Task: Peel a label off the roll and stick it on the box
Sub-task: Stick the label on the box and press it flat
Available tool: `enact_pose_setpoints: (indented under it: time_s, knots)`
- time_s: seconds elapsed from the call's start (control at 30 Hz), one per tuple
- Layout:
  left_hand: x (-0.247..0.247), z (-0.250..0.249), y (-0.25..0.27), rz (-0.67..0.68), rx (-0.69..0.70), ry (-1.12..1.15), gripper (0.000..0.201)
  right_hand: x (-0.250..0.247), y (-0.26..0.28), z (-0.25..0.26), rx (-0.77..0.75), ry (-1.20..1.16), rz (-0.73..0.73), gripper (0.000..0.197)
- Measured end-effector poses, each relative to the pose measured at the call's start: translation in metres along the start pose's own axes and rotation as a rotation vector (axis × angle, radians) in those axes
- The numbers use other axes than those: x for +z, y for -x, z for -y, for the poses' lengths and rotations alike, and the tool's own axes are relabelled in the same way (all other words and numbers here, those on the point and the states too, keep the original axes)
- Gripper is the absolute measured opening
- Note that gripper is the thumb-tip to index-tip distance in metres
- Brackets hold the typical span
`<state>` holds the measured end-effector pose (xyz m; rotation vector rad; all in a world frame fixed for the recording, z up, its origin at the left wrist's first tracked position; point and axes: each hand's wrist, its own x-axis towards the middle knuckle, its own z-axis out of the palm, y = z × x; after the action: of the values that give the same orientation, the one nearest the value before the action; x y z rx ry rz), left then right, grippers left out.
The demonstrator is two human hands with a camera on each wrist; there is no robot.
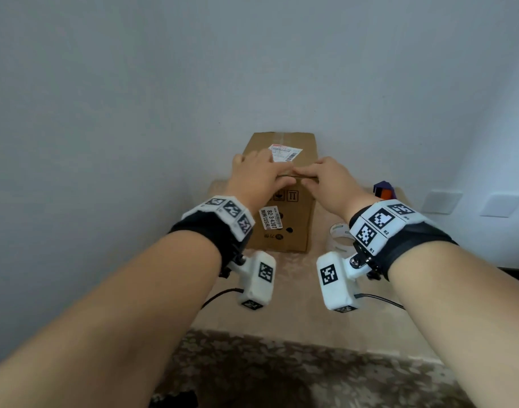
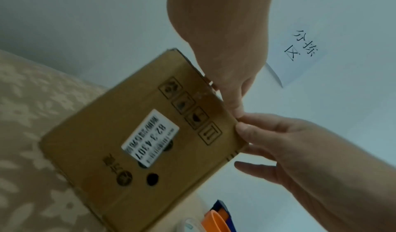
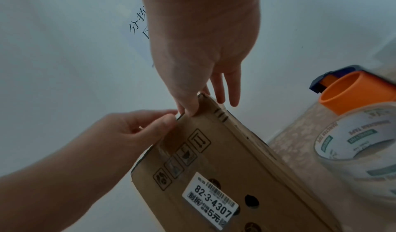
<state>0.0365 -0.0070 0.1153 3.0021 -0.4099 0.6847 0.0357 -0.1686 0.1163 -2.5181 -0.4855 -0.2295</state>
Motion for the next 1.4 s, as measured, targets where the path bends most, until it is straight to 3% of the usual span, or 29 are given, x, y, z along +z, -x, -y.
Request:
enact_pose_setpoints:
  time_s: [0.13,0.27,0.37,0.43,0.57,0.83,0.97,1.23,1.4]
  knots:
    - [0.011,-0.004,0.004,-0.051,-0.054,-0.010,0.032,0.002,0.009,0.002,0.029,-0.038,-0.021,0.035]
    - [0.026,0.022,0.013,-0.045,-0.197,0.061,0.042,0.008,0.008,-0.004,0.050,-0.092,-0.065,0.037]
    - [0.034,0.037,0.019,-0.003,-0.323,0.322,0.045,0.009,0.002,-0.005,0.019,-0.195,-0.070,0.036]
    - [0.034,0.040,0.021,-0.012,-0.334,0.449,0.043,0.011,0.000,-0.006,-0.001,-0.181,-0.080,0.037]
    - [0.020,0.053,0.018,-0.155,-0.303,0.594,0.032,0.019,-0.012,0.001,-0.048,-0.174,-0.136,0.035]
    - [0.018,0.108,0.020,-0.120,-0.394,0.582,0.029,0.067,-0.056,0.037,-0.053,-0.247,-0.110,0.028]
    - [0.017,0.116,0.015,-0.102,-0.366,0.523,0.031,0.074,-0.065,0.039,-0.033,-0.234,-0.119,0.027]
    - [0.012,0.096,0.020,-0.105,-0.376,0.439,0.040,0.054,-0.047,0.026,-0.062,-0.153,-0.104,0.049]
    - [-0.006,0.051,0.028,-0.192,-0.217,0.248,0.038,0.019,-0.021,0.004,-0.003,-0.167,-0.141,0.054]
